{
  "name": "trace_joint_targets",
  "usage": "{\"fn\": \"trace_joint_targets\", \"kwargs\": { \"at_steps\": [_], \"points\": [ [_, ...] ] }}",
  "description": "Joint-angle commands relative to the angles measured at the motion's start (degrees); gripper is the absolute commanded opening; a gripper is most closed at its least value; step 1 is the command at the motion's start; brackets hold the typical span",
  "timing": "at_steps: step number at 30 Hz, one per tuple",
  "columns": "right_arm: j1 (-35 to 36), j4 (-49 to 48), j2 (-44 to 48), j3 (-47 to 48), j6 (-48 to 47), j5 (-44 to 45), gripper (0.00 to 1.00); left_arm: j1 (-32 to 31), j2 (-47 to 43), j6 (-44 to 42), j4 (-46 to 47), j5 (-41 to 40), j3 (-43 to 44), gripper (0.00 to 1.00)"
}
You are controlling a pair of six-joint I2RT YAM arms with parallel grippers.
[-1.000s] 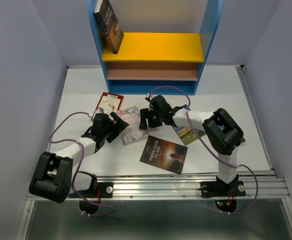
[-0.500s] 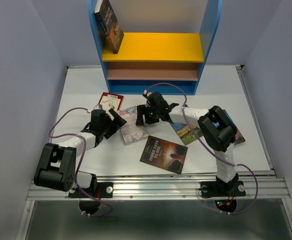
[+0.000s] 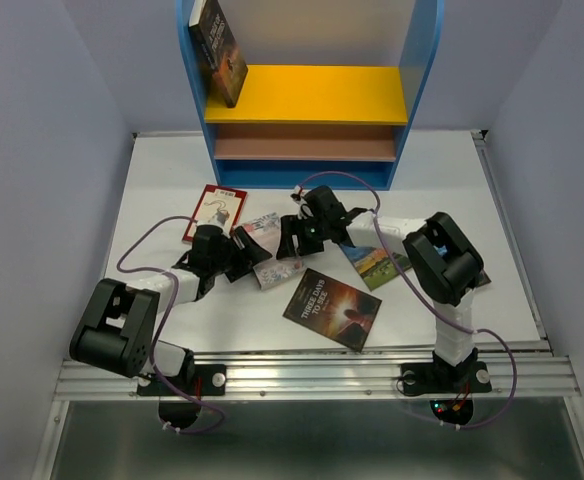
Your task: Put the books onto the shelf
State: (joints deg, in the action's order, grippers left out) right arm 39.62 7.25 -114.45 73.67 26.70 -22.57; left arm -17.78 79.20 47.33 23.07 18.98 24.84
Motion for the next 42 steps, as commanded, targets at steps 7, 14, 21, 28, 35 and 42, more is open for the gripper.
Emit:
{"fn": "trace_joint_targets", "kwargs": {
  "at_steps": [7, 14, 21, 28, 35, 42],
  "points": [
    [-3.05, 3.83, -0.77, 2.80, -2.18, -6.34, 0.72, -3.84, 3.33, 1.97, 3.90, 7.56, 1.52, 0.43],
    [-3.67, 4.36, 2.39, 0.43, -3.93, -7.41, 0.74, -4.19, 0.96, 6.37, 9.10, 9.49, 2.93, 0.00],
    [-8.15, 4.18, 9.06, -1.60, -3.59, -3.98, 0.94, -4.19, -8.60, 9.44, 9.45, 5.37, 3.98, 0.00],
    [-9.47, 0.14, 18.99, -5.64, 8.00, 4.54, 1.00, -4.45, -12.22, 14.54, 10.33, -2.80, 5.22, 0.00],
    [-9.47, -6.79, 26.73, -15.62, 6.99, -0.51, 1.00, -5.95, -12.40, 18.06, 11.56, -8.61, 5.30, 0.00],
    [-0.42, -7.42, 37.37, -24.36, -28.50, 10.34, 1.00, -6.39, -9.77, 21.56, 3.75, -8.09, 9.08, 0.00]
  ]
}}
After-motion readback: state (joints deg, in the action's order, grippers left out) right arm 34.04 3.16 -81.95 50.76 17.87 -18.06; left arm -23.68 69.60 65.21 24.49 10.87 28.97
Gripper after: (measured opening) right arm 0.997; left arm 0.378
